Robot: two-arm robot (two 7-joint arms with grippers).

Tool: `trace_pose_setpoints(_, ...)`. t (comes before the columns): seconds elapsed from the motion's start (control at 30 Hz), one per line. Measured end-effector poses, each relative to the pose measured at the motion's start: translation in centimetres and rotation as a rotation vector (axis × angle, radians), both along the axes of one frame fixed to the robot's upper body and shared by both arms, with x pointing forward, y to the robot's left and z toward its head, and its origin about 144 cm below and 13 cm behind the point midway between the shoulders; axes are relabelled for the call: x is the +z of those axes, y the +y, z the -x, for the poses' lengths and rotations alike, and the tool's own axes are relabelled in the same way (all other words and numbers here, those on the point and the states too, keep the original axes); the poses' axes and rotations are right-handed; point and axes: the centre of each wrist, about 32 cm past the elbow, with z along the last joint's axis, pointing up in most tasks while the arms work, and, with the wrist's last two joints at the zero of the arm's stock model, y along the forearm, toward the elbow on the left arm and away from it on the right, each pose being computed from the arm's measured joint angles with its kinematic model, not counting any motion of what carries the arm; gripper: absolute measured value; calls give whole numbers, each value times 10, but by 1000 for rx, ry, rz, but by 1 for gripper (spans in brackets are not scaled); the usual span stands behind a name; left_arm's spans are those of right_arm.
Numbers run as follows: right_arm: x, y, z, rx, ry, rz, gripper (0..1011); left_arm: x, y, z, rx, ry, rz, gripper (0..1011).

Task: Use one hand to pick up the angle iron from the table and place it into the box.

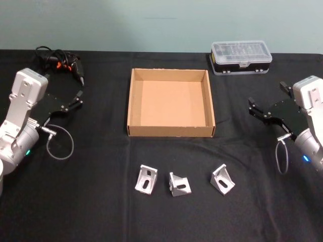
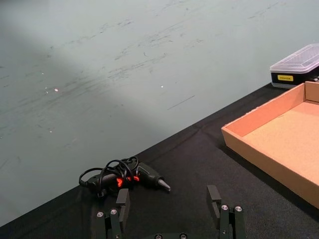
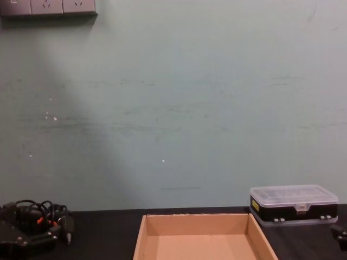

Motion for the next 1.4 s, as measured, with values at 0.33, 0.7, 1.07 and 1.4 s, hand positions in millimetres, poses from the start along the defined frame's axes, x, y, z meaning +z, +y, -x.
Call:
trace_pose_setpoints(0.33, 0, 0, 0, 0, 0, 0, 1000, 0, 0, 0, 0, 0, 0, 1011)
trace_pose_setpoints(0.7, 0, 0, 0, 0, 0, 0, 1000, 0, 0, 0, 0, 0, 0, 1011)
trace_pose_setpoints(1.07, 0, 0, 0, 0, 0, 0, 1000, 0, 0, 0, 0, 0, 0, 1011)
trace_pose_setpoints(1.4, 0, 0, 0, 0, 0, 0, 1000, 0, 0, 0, 0, 0, 0, 1011)
